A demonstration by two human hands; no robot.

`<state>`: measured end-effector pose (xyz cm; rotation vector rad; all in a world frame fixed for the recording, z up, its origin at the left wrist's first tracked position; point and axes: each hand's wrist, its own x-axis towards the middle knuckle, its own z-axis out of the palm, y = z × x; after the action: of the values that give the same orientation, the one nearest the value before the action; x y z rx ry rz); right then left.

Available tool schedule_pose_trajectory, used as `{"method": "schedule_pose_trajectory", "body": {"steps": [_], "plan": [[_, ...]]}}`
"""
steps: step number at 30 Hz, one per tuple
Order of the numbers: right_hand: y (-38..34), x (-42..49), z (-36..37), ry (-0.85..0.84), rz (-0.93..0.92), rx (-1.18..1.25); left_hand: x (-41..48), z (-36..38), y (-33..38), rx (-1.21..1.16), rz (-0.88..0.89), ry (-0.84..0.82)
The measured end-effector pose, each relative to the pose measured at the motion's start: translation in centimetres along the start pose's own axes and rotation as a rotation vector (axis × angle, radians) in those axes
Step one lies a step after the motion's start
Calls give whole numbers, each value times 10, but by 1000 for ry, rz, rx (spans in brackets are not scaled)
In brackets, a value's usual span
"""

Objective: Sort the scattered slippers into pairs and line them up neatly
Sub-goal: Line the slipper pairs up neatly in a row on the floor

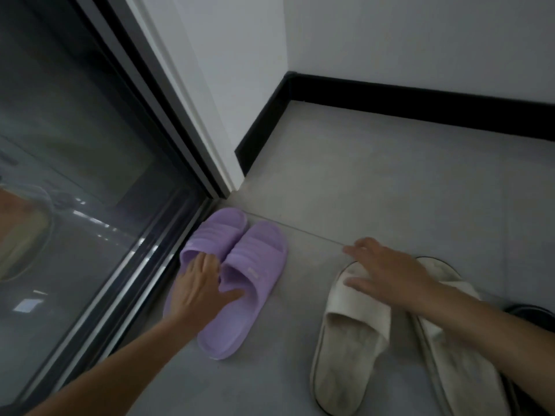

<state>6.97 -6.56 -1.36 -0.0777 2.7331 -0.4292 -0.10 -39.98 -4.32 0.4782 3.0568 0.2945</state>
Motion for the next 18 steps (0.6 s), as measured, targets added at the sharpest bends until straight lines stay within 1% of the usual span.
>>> {"method": "schedule_pose_trajectory", "body": {"steps": [2, 3, 4, 5, 6, 7, 8, 9, 10, 13, 15, 18], "plan": [[43, -32, -4, -48, 86, -11, -9, -7, 21, -43, 177, 77], [60, -48, -5, -84, 129, -17, -12, -9, 34, -89, 242, 70], [76, -62, -5, -131, 180, -26, -14, -10, 49, -129, 293, 20], [89, -76, -6, -192, 236, -55, -16, -8, 66, -154, 336, -69], [101, -87, -6, -262, 285, -103, -18, -6, 85, -163, 375, -191], [109, -97, -5, -328, 321, -162, -21, 0, 105, -138, 430, -303], [115, -105, -3, -372, 347, -209, -22, 7, 124, -65, 502, -375], [117, -110, 2, -377, 365, -226, -21, 14, 144, 27, 566, -422], [117, -111, 7, -343, 372, -209, -19, 20, 162, 113, 607, -458], [107, -106, 17, -232, 403, -83, -6, 29, 197, 230, 613, -471], [95, -100, 20, -189, 444, -22, 1, 30, 203, 274, 610, -494], [68, -93, 32, -182, 488, 133, 5, 31, 186, 342, 597, -509]]}}
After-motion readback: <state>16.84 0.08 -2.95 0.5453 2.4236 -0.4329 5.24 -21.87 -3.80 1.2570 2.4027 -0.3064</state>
